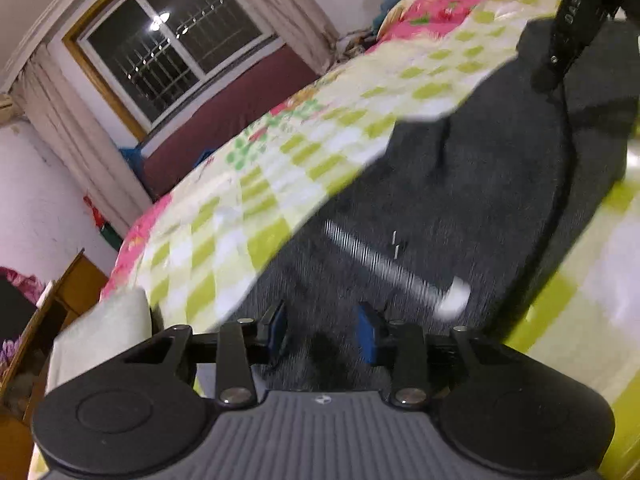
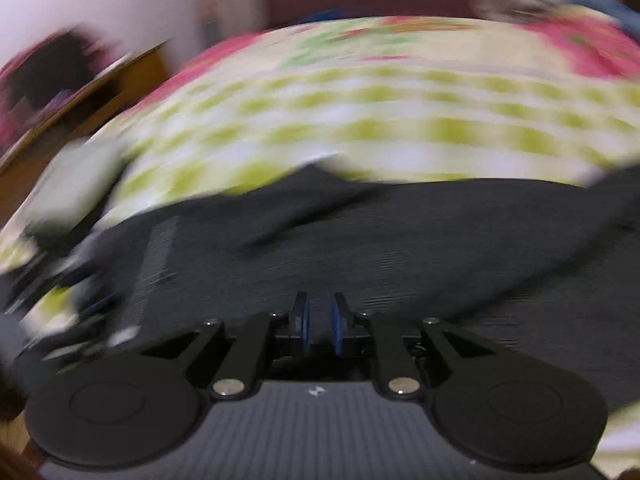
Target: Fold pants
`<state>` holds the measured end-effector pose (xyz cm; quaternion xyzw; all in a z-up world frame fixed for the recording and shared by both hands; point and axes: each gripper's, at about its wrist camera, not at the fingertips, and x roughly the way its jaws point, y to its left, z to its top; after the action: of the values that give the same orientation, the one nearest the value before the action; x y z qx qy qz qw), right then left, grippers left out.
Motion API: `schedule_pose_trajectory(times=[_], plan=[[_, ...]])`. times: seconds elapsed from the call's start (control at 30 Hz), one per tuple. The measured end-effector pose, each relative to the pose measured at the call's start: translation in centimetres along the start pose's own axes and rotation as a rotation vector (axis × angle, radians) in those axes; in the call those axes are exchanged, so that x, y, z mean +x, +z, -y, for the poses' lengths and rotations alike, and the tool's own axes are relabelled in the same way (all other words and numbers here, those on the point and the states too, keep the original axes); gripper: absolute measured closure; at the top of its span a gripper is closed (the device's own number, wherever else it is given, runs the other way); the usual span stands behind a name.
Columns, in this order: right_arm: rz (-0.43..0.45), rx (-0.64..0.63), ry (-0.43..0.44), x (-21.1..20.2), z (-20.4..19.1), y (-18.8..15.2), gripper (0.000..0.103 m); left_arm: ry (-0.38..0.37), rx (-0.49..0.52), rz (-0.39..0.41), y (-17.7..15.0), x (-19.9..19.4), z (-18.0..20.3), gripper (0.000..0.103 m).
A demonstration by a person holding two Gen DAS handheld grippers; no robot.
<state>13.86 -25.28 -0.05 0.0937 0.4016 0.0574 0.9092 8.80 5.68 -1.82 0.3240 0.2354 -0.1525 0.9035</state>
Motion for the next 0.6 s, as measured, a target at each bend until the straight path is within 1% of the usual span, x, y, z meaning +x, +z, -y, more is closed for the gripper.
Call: schedule_pose_trajectory(times=[0.07, 0.1, 0.13, 0.17, 0.2, 0.23, 0.33, 0.4, 0.43, 0.47, 0.57, 0.6], plan=[[0.036, 0.094, -0.081, -1.1, 4.7, 1.0, 0.088, -0.028, -0.006, 0.033, 2.3, -0.5, 0.1, 0.048], [0.048, 0.14, -0.116, -1.4, 6.8, 1.7, 0.086, -0.043, 0.007, 0.054, 3.4, -0.6, 0.4, 0.048], [0.059, 0.173, -0.14, -1.6, 8.6, 2.2, 0.082, -0.068, 0.027, 0.079, 4.9, -0.6, 1.2, 0.046], [0.071, 0.202, -0.166, -1.7, 10.4, 2.8, 0.079, -0.1, 0.037, 0.101, 6.1, -0.5, 2.1, 0.045], [0.089, 0.227, -0.194, -1.7, 12.2, 3.6, 0.072, -0.134, 0.04, 0.118, 7.4, -0.5, 2.9, 0.042], [0.105, 0.245, -0.219, -1.7, 13.7, 4.2, 0.068, -0.174, 0.045, 0.139, 8.8, -0.1, 4.1, 0.041], [0.126, 0.315, -0.279, -1.3, 17.8, 6.2, 0.067, -0.257, 0.08, 0.193, 12.2, 1.3, 8.4, 0.04], [0.114, 0.36, -0.307, -0.6, 20.4, 7.4, 0.066, -0.31, 0.092, 0.192, 14.2, 3.2, 11.1, 0.04], [0.101, 0.378, -0.32, -0.2, 21.6, 7.9, 0.064, -0.338, 0.089, 0.179, 14.9, 4.1, 12.0, 0.04], [0.078, 0.395, -0.321, 0.3, 22.5, 8.3, 0.064, -0.368, 0.088, 0.159, 15.6, 5.1, 13.1, 0.039], [0.059, 0.416, -0.311, 1.7, 24.7, 9.8, 0.062, -0.393, 0.1, 0.118, 16.6, 6.5, 15.5, 0.039], [0.056, 0.414, -0.314, 2.4, 25.1, 10.4, 0.056, -0.394, 0.108, 0.115, 16.6, 6.7, 15.9, 0.039]])
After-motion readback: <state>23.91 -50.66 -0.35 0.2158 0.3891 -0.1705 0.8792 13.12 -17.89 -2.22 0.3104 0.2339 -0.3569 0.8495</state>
